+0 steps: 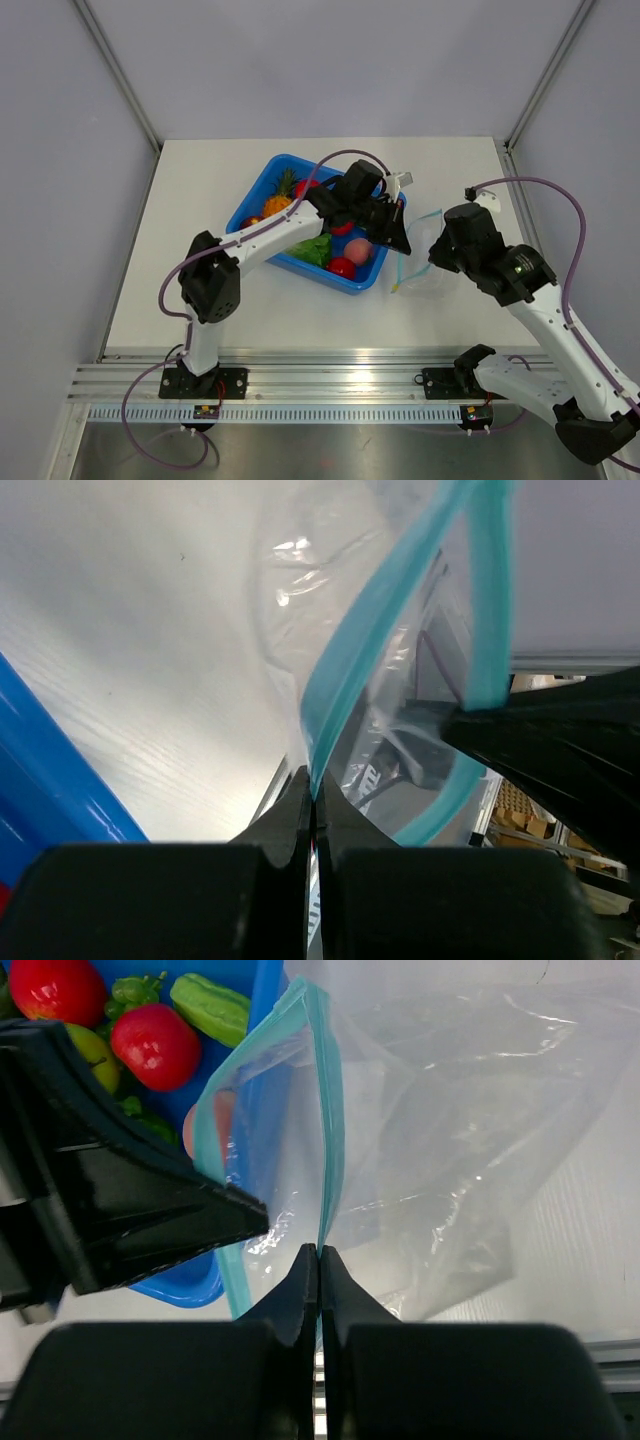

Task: Place the food in the zip-top bag and seal the zipper
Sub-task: Adjust the zipper food storage bag at the center of the board.

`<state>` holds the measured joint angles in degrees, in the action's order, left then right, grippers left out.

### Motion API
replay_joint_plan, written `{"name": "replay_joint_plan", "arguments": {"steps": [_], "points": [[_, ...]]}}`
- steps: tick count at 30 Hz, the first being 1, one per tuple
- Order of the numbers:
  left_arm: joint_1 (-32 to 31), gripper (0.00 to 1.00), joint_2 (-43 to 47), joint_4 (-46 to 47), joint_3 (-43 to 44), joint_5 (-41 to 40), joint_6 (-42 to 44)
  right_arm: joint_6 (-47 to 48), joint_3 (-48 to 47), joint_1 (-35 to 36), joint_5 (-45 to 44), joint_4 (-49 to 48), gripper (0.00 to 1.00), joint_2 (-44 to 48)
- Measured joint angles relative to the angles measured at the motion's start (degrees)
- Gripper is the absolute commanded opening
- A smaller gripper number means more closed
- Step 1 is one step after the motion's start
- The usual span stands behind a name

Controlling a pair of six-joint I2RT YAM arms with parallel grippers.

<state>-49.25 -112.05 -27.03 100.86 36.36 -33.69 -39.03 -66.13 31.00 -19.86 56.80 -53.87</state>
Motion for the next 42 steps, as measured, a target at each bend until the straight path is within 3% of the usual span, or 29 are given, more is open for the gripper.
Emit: {"name": "replay_joint_plan", "arguments": {"steps": [8, 13, 31, 32, 33, 36, 39, 42], "points": [[-0.15, 0.00, -6.86, 0.87, 0.57, -0.13, -0.85, -0.52, 0.09, -0.02, -1.53, 1.40, 0.00, 1.53], [-0.74, 0.00, -10.40, -0.55, 5.62, -0.13, -0.61, -0.57, 0.09, -0.02, -2.21, 2.95, 0.00, 1.77], [-1.75, 0.00, -12.61, -6.49, 12.13, -1.16, 3.15, 0.92, -1.03, -0.04, -7.23, 8.87, 0.00, 2.69], [-1.75, 0.07, -13.05, -7.45, 13.22, -1.60, 3.78, 1.36, -1.03, -0.04, -7.80, 8.79, 0.00, 2.25], [-1.75, 0.27, -13.60, -8.79, 14.78, -2.12, 4.79, 1.75, -1.03, -0.07, -8.35, 8.72, 0.00, 1.68], [-1.75, 0.50, -15.21, -13.68, 20.55, -3.43, 8.31, 2.99, -1.01, -0.48, -9.31, 8.15, 0.00, -0.55], [-1.75, 0.64, -14.80, -16.44, 22.23, -5.14, 11.13, 4.26, -0.76, -1.57, -9.16, 7.13, 0.00, -2.10], [-1.75, 0.66, -14.14, -18.23, 21.49, -6.43, 12.68, 5.20, -0.68, -2.43, -8.98, 6.80, 0.00, -2.49]]}}
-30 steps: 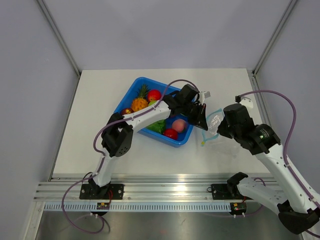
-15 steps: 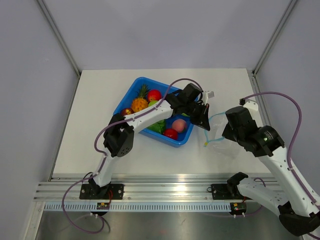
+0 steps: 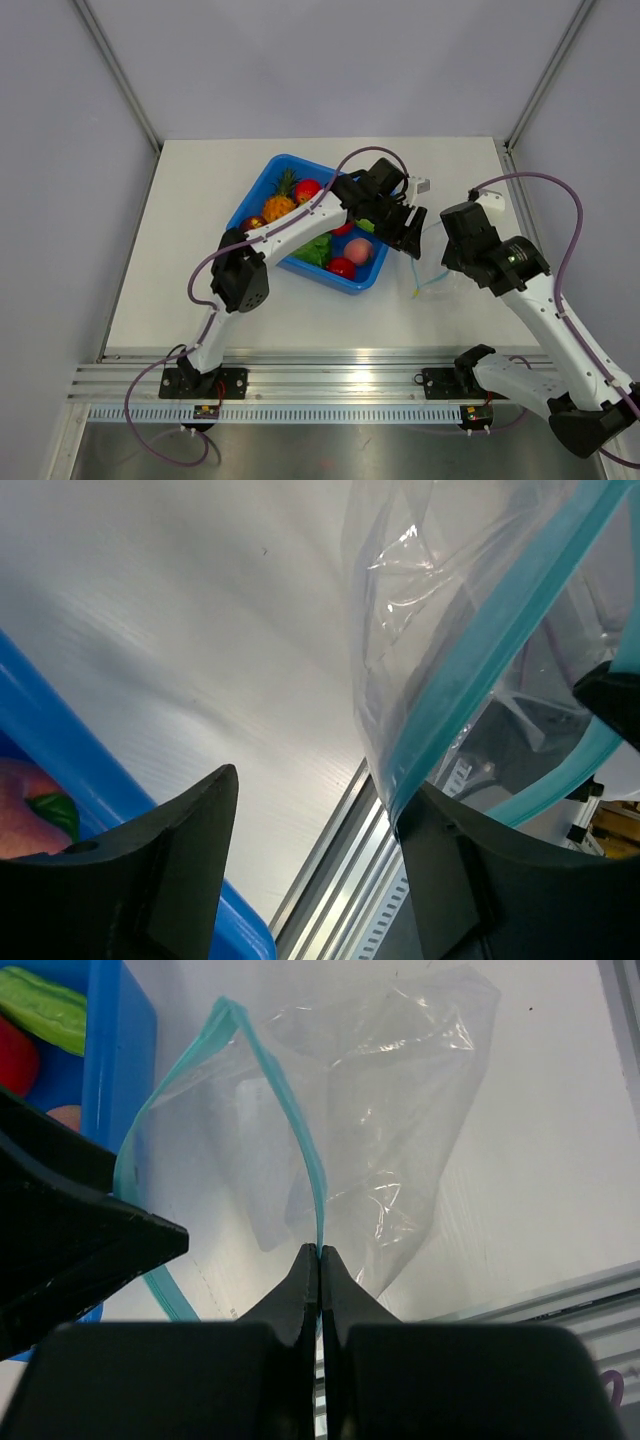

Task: Place the food in the zip-top bag and seal the zipper
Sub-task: Adjust the zipper food storage bag at the center of the board.

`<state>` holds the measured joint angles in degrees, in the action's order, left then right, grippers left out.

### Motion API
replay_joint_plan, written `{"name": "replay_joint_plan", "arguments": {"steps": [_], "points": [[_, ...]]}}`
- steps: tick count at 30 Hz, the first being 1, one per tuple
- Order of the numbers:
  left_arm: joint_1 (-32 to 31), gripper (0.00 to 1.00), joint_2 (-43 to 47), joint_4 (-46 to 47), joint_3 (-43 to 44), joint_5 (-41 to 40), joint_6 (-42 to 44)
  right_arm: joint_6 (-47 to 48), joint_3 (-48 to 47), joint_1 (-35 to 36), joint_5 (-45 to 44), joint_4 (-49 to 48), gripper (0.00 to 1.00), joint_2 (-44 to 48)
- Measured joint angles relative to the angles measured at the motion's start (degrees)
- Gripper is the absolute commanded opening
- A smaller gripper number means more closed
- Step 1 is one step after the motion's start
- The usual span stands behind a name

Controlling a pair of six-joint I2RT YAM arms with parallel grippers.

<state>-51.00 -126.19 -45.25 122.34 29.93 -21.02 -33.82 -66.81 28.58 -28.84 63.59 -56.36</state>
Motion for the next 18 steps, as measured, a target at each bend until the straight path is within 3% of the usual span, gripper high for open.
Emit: {"name": "replay_joint_plan", "arguments": {"steps": [7, 11, 18], "points": [[0.00, 0.70, 3.02, -3.50, -2.29, -1.44, 2.14, 0.66, 0.79, -0.50, 1.88, -1.55, 0.00, -1.44], [0.00, 0.83, 5.16, -4.74, -2.29, -1.03, 3.02, 0.83, 1.97, -1.22, 2.99, -2.38, 0.00, -2.45], [0.00, 0.81, 7.65, -4.87, -3.02, -0.17, 3.28, 1.44, 3.65, -3.65, 4.70, -3.34, 0.00, -3.10]]}}
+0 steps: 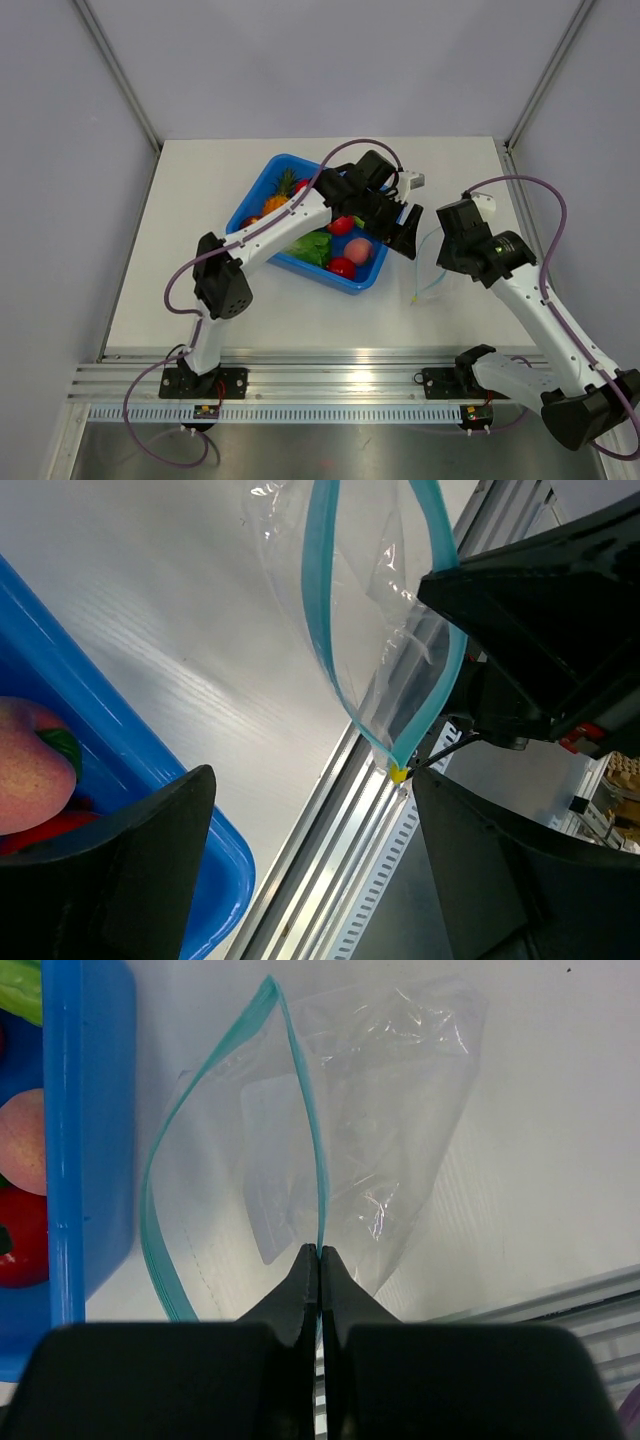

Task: Place the food in the zip-top bag and seal the zipper
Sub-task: Adjust the zipper food storage bag at the center of the board, then pick up the fake fruit from the bin.

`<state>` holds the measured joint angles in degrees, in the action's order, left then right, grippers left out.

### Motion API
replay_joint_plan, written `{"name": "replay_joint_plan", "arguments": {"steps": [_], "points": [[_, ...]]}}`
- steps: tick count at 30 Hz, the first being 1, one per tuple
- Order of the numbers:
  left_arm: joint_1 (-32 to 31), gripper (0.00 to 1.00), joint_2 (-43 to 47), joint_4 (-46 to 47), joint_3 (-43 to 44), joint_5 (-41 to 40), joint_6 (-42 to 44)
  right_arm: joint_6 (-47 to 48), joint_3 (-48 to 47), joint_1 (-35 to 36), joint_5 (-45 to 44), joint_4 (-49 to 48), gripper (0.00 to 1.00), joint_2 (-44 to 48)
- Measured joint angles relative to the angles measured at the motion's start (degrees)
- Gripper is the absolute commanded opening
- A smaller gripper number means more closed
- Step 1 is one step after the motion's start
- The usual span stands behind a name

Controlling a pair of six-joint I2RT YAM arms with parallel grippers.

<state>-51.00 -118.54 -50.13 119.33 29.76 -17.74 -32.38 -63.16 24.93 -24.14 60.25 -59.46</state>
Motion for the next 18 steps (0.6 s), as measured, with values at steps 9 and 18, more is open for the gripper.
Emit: {"name": "replay_joint_plan", "arguments": {"steps": [9, 18], "points": [[2.34, 0.86, 7.06, 0.66, -6.84, -3.37, 0.37, 0.70, 1.42, -0.79, 2.23, -1.99, 0.00, -0.72], [14.21, 0.88, 13.25, 1.64, -14.95, -15.58, -1.81, 1.14, 1.46, -0.98, 2.89, -2.40, 0.00, -1.38]]}}
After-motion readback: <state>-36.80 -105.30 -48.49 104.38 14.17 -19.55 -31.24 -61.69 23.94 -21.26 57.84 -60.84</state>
